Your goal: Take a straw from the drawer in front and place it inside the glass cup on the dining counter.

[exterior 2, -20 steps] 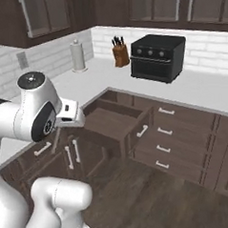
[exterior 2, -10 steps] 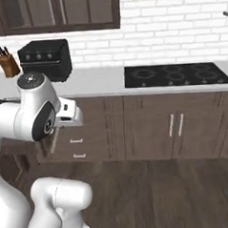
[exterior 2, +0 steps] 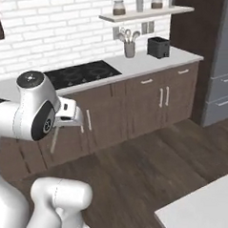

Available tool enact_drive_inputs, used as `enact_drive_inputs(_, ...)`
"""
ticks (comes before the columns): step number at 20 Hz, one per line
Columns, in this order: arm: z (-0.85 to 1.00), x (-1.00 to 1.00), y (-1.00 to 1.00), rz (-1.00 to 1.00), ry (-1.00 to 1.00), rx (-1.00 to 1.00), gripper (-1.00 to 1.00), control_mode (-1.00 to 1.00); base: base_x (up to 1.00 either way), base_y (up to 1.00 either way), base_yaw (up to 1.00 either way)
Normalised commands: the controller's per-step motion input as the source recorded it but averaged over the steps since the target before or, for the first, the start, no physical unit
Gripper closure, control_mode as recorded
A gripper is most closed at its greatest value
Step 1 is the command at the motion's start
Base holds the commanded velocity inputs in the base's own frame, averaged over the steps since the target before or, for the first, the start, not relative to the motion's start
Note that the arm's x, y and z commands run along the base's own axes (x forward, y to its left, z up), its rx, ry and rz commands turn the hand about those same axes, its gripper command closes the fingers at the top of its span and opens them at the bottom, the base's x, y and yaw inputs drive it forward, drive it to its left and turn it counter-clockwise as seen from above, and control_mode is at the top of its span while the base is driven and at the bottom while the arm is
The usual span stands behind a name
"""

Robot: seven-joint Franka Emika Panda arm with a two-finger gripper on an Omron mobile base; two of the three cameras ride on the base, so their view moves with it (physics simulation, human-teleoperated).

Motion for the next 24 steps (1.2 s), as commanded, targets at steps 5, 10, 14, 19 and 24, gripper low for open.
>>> enact_drive_inputs(5, 0.0, 0.0, 0.0, 0.0, 0.0, 0.0, 1.0, 1.0, 0.0, -0.89, -0.66)
enact_drive_inputs(10, 0.0, 0.0, 0.0, 0.0, 0.0, 0.0, 1.0, 1.0, 0.0, -0.49, -0.59)
enact_drive_inputs(14, 0.0, 0.0, 0.0, 0.0, 0.0, 0.0, 1.0, 1.0, 0.0, 0.26, -0.48)
enact_drive_inputs(19, 0.0, 0.0, 0.0, 0.0, 0.0, 0.0, 1.0, 1.0, 0.02, 0.86, -0.38)
enact_drive_inputs(24, 0.0, 0.0, 0.0, 0.0, 0.0, 0.0, 1.0, 1.0, 0.05, 0.99, -0.34)
